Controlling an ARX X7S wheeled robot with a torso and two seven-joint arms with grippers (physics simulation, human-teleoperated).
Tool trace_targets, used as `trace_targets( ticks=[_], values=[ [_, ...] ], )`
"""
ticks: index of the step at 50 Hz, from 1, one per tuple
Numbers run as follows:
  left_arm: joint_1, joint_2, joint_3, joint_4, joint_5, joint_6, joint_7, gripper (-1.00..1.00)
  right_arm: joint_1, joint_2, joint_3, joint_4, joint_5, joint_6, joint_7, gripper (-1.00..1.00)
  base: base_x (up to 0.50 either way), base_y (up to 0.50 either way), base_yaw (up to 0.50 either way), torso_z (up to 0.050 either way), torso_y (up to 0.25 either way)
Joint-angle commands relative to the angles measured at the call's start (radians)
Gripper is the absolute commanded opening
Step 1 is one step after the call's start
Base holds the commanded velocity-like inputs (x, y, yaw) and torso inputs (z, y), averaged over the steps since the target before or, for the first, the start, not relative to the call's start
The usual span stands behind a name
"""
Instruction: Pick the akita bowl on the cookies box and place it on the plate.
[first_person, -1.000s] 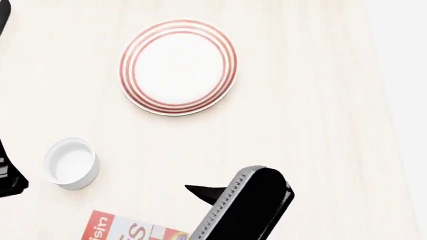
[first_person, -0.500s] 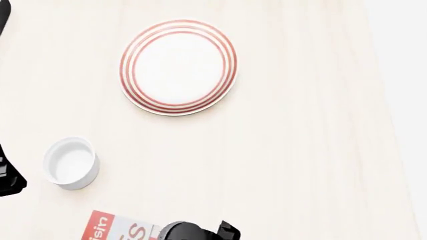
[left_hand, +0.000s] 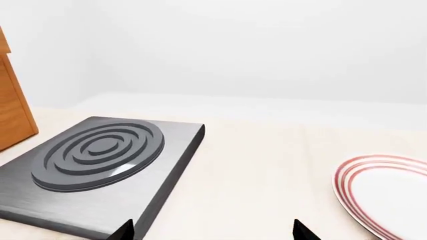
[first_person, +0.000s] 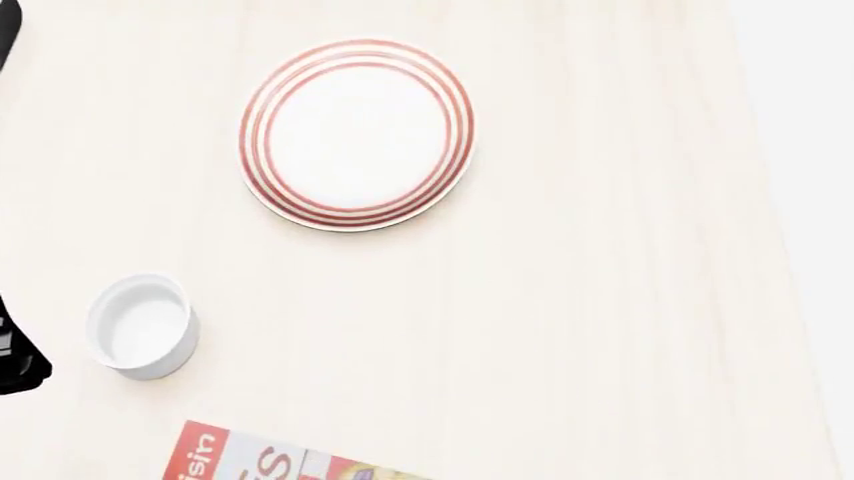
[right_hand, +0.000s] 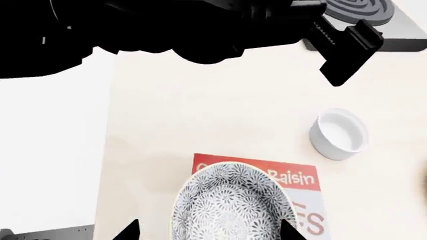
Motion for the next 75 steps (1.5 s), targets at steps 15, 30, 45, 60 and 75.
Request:
trace_targets(
  ticks=[15, 30, 45, 60, 75],
  values=[
    [0.009, 0.016, -0.015, -0.011, 0.018, 0.01, 0.036, 1.0, 0.188, -0.085, -0.277, 0.128, 0.117, 0.056, 0.187, 1.0, 0.0, 0.0, 0.0, 0.0, 0.0],
    [0.009, 0.014, -0.016, -0.018, 0.012, 0.016, 0.037, 1.0, 0.275, -0.138, -0.381, 0.203, 0.12, 0.066, 0.204, 1.0, 0.0, 0.0, 0.0, 0.0, 0.0],
    [0.036, 0.011, 0.002, -0.018, 0.032, 0.05, 0.042, 1.0, 0.294, -0.187, -0.409, 0.24, -0.01, 0.073, 0.086, 1.0, 0.0, 0.0, 0.0, 0.0, 0.0],
    [0.047, 0.01, 0.0, -0.022, 0.029, 0.061, 0.04, 1.0, 0.272, -0.219, -0.446, 0.202, -0.083, 0.033, 0.012, 1.0, 0.0, 0.0, 0.0, 0.0, 0.0],
    [0.044, 0.007, 0.0, -0.023, 0.025, 0.06, 0.036, 1.0, 0.258, -0.202, -0.505, 0.214, -0.115, 0.031, -0.021, 1.0, 0.0, 0.0, 0.0, 0.0, 0.0]
  ],
)
